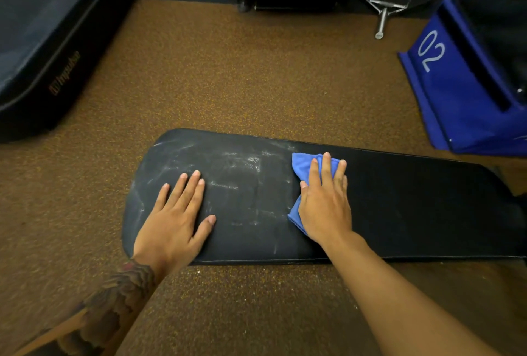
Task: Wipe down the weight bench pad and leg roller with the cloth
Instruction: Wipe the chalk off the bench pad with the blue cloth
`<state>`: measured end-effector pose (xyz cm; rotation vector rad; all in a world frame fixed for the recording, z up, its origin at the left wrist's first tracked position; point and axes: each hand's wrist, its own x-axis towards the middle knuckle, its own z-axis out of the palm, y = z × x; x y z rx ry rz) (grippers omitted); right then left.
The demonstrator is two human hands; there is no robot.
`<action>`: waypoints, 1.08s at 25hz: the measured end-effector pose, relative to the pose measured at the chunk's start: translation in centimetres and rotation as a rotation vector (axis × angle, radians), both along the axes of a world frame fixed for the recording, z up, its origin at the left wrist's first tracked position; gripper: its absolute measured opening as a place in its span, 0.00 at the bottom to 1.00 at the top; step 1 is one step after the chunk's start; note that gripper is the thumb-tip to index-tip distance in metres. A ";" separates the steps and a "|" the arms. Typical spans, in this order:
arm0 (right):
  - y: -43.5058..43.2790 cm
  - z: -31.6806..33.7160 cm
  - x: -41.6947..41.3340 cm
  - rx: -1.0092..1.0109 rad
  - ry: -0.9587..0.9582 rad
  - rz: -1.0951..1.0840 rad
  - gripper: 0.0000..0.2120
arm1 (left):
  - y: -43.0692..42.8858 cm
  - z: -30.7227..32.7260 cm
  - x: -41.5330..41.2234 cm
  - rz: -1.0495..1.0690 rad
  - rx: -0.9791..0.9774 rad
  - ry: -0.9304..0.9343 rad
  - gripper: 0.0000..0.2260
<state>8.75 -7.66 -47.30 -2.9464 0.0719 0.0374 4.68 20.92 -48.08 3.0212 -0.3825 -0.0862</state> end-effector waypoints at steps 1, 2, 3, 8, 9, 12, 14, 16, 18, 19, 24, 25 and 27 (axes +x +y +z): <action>-0.1 0.0 0.2 0.020 0.001 0.024 0.24 | 0.0 0.0 0.0 -0.001 0.005 0.000 0.33; -0.2 0.0 0.4 0.040 -0.004 0.046 0.24 | 0.0 -0.1 0.0 -0.003 0.009 -0.001 0.33; -0.3 0.0 0.7 0.055 -0.014 0.064 0.23 | 0.1 -0.1 0.0 -0.003 0.011 -0.003 0.33; -0.3 -0.2 4.1 0.067 -0.061 0.101 0.22 | 0.2 -0.3 -0.1 -0.013 0.006 -0.015 0.33; 0.0 -0.1 5.2 0.071 -0.064 0.095 0.22 | 0.1 -0.2 -0.1 -0.012 0.007 -0.014 0.33; 1.1 0.2 6.4 0.054 -0.060 0.109 0.22 | 0.1 -0.3 -0.1 -0.014 0.007 -0.010 0.33; 1.7 0.0 4.0 0.062 -0.069 0.149 0.22 | 0.2 -0.2 -0.1 -0.013 0.004 -0.010 0.33; 1.5 -0.1 0.2 0.126 -0.076 0.183 0.21 | 0.1 -0.1 -0.1 -0.015 0.000 -0.010 0.33; 0.8 -0.5 -3.0 0.159 -0.100 0.217 0.22 | 0.2 -0.1 0.0 -0.019 -0.004 -0.004 0.33; 0.5 -0.7 -3.7 0.165 -0.112 0.223 0.23 | 0.3 -0.1 0.0 -0.020 -0.005 -0.005 0.33; 0.2 -0.9 0.7 0.148 -0.088 0.143 0.26 | 0.2 -0.2 -0.1 -0.027 -0.008 -0.019 0.33; 0.3 -0.8 2.3 0.146 -0.081 0.118 0.26 | 0.3 -0.2 -0.1 -0.026 -0.011 -0.020 0.32; 0.6 -0.6 5.5 0.125 -0.080 0.094 0.24 | 0.3 -0.3 -0.2 -0.026 -0.008 -0.022 0.32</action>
